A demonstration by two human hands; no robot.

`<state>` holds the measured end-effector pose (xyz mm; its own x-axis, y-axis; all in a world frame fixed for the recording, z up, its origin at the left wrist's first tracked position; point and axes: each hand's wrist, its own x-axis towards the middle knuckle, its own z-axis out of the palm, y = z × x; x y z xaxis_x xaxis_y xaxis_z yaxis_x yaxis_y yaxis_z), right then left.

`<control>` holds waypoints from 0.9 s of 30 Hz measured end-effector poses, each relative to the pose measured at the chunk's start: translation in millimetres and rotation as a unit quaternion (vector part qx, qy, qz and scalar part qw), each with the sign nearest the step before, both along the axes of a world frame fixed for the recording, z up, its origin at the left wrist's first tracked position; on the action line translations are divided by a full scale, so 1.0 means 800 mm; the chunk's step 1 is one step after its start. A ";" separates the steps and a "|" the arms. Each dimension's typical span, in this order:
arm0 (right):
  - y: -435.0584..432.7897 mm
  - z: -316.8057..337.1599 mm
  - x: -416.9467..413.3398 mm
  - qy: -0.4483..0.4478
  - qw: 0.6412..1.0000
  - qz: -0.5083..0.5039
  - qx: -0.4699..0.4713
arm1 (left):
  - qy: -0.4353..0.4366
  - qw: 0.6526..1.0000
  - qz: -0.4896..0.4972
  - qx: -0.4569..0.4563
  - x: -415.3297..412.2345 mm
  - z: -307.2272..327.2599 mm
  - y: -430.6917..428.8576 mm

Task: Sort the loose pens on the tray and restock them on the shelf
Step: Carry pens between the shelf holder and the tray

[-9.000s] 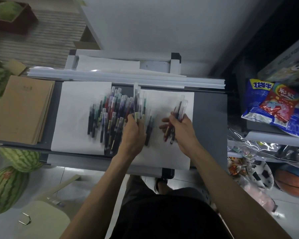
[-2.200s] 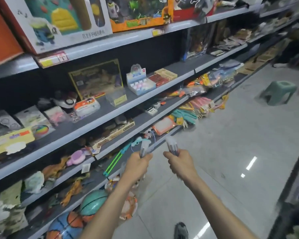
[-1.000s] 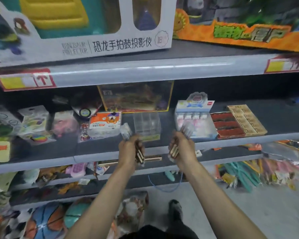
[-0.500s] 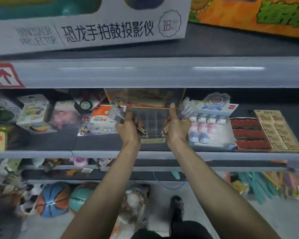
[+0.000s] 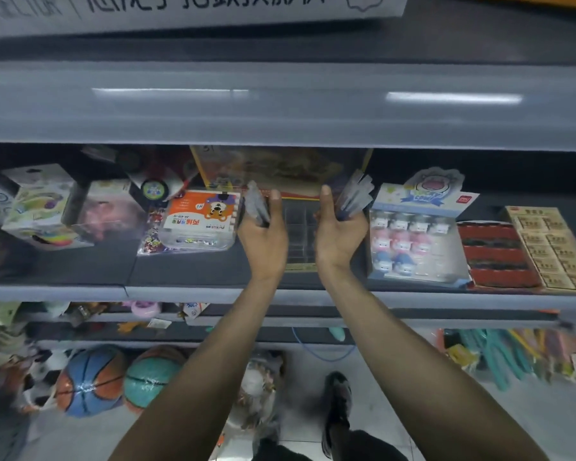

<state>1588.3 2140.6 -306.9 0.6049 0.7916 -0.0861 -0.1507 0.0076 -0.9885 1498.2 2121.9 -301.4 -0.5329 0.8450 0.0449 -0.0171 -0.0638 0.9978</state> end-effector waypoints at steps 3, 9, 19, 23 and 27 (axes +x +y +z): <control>-0.006 -0.004 -0.005 -0.045 0.998 0.014 0.028 | 0.040 0.999 0.001 0.023 0.008 0.002 -0.007; -0.010 -0.017 -0.013 -0.070 0.997 0.023 0.032 | 0.072 0.997 0.020 0.029 0.004 -0.025 0.003; -0.017 -0.009 -0.010 -0.136 0.989 0.027 0.053 | 0.118 0.992 0.023 0.036 0.006 -0.020 -0.005; -0.023 -0.002 -0.005 -0.146 0.984 0.068 0.071 | 0.104 0.994 0.004 0.041 0.003 -0.019 -0.007; -0.029 -0.002 0.004 -0.177 0.976 0.093 0.085 | 0.112 0.993 -0.010 0.035 0.000 -0.018 -0.011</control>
<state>1591.4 2117.4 -308.2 0.4181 0.8749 0.2445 0.1868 0.1807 -0.9657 1498.2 2112.8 -316.0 -0.4867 0.8455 0.2197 0.2026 -0.1354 0.9699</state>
